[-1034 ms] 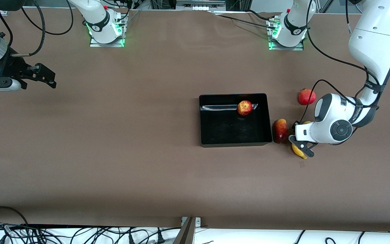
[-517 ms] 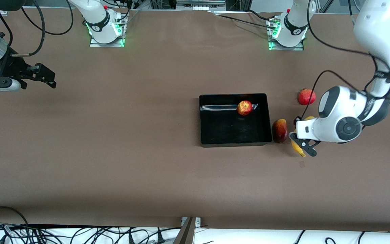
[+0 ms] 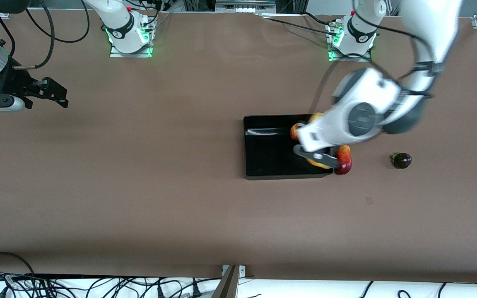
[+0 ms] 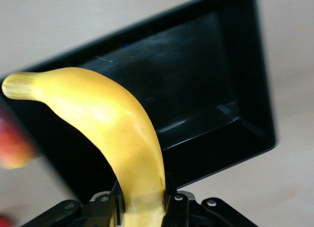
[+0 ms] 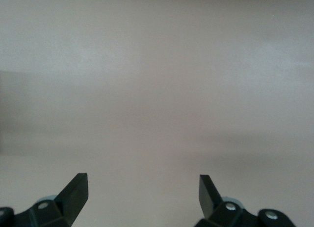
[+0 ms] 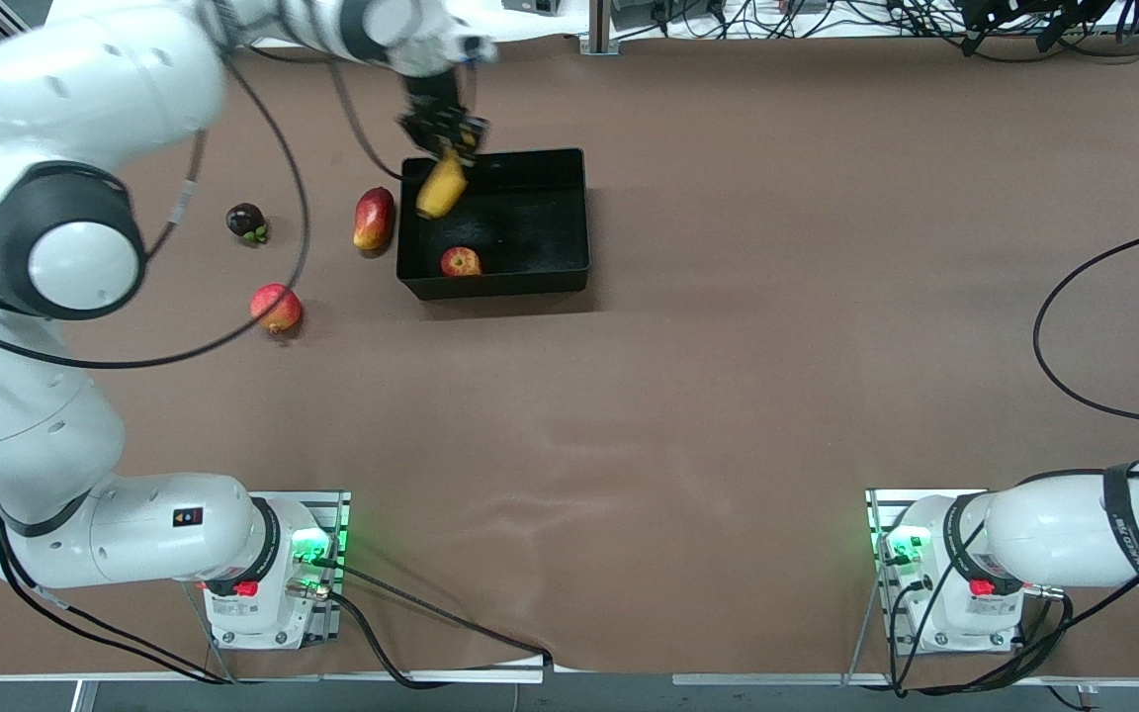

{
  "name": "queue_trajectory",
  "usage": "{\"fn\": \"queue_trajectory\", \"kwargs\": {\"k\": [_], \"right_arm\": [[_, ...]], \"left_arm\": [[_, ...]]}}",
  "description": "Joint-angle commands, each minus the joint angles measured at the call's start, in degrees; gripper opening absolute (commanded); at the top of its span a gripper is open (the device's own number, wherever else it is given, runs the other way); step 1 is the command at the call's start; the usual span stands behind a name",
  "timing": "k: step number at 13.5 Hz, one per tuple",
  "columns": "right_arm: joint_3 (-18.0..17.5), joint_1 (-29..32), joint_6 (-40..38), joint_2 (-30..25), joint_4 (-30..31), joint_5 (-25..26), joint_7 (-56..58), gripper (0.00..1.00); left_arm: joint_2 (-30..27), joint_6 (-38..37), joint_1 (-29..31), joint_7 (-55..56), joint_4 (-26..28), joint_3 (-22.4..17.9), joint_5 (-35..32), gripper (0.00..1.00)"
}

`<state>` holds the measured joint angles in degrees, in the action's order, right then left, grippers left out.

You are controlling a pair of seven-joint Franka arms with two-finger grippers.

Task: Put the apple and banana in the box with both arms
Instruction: 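Carry the banana into the box and open the left gripper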

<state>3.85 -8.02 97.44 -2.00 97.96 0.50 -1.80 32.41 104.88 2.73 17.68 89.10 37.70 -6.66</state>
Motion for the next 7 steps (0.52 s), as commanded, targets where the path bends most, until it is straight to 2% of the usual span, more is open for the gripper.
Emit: {"fn": "queue_trajectory", "kwargs": {"k": [1, 5, 7], "right_arm": [[-0.5, 0.8, -1.0, 0.3, -1.1, 0.5, 0.3, 1.00], [-0.5, 0.8, -1.0, 0.3, -1.1, 0.5, 0.4, 1.00], [-0.5, 0.9, -1.0, 0.3, -1.1, 0.5, 0.5, 1.00]], "left_arm": [[5.5, 8.3, -4.3, 6.2, -1.1, -0.6, 0.2, 0.00], [9.8, 14.4, -10.6, 8.9, -0.2, -5.6, -0.9, 0.00], [12.3, 14.8, -11.7, 9.0, 0.1, -6.1, -0.9, 0.00]]}}
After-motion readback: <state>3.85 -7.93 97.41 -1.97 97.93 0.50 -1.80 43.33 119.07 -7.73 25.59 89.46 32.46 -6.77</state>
